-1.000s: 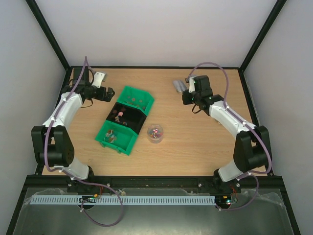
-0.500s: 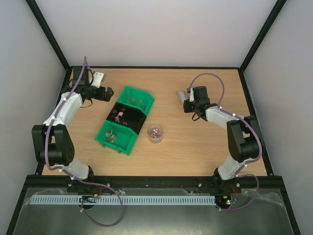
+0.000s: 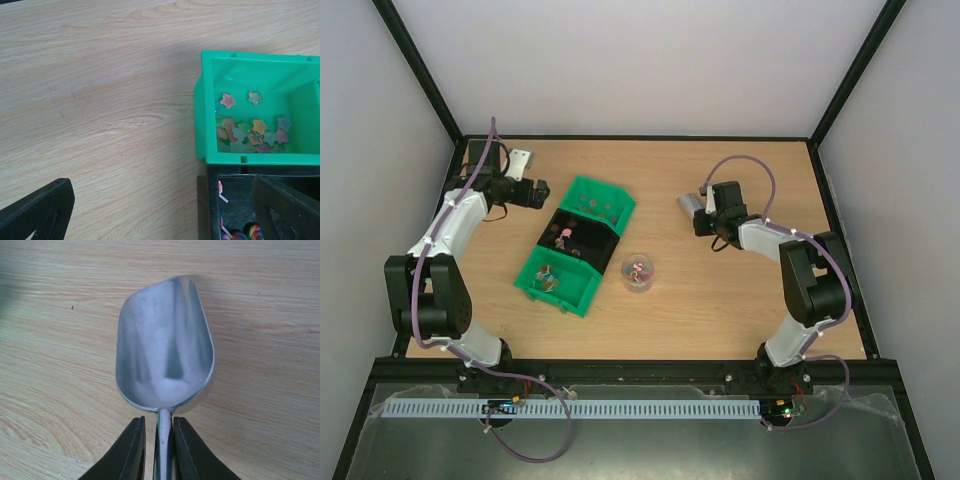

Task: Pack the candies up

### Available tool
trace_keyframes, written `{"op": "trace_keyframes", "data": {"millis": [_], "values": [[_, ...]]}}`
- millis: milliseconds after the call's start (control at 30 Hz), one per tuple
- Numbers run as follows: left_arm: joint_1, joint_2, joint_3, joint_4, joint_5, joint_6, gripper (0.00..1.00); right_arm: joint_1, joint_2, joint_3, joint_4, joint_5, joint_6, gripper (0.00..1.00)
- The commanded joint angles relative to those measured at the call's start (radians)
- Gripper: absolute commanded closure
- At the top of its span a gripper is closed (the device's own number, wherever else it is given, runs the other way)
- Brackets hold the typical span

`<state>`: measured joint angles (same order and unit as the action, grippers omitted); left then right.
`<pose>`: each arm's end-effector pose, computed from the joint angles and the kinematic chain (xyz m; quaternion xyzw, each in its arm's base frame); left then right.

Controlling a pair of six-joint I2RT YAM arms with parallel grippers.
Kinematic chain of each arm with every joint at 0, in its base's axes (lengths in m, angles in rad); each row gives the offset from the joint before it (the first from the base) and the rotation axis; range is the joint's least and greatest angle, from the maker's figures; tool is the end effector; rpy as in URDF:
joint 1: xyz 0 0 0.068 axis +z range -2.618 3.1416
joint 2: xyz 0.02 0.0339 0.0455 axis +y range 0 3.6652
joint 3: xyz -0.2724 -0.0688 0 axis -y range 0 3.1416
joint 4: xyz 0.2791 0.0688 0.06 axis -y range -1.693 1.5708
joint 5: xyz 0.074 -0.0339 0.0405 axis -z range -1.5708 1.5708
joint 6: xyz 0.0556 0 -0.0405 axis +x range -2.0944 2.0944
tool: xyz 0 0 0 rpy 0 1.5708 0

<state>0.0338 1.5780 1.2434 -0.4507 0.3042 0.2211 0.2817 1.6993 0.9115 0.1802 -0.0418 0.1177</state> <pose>0.3955 -0.0033 0.2611 0.1431 0.9038 -0.0908 0.3930 0.3842 0.1136 0.1542 -0.0822 0.8823 0.1100 0.4502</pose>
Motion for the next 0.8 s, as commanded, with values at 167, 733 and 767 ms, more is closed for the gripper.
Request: {"op": "trace_keyframes", "data": {"millis": [167, 733, 767], "values": [[0.008, -0.006, -0.011, 0.016, -0.002, 0.000, 0.01, 0.003, -0.034, -0.048, -0.078, -0.043, 0.012, 0.76], [0.017, 0.041, 0.045, -0.012, 0.022, -0.051, 0.01, 0.004, -0.172, 0.008, -0.187, -0.068, 0.016, 0.17], [0.018, 0.045, 0.052, -0.012, 0.024, -0.057, 0.01, 0.003, -0.185, 0.017, -0.195, -0.066, 0.015, 0.11]]}}
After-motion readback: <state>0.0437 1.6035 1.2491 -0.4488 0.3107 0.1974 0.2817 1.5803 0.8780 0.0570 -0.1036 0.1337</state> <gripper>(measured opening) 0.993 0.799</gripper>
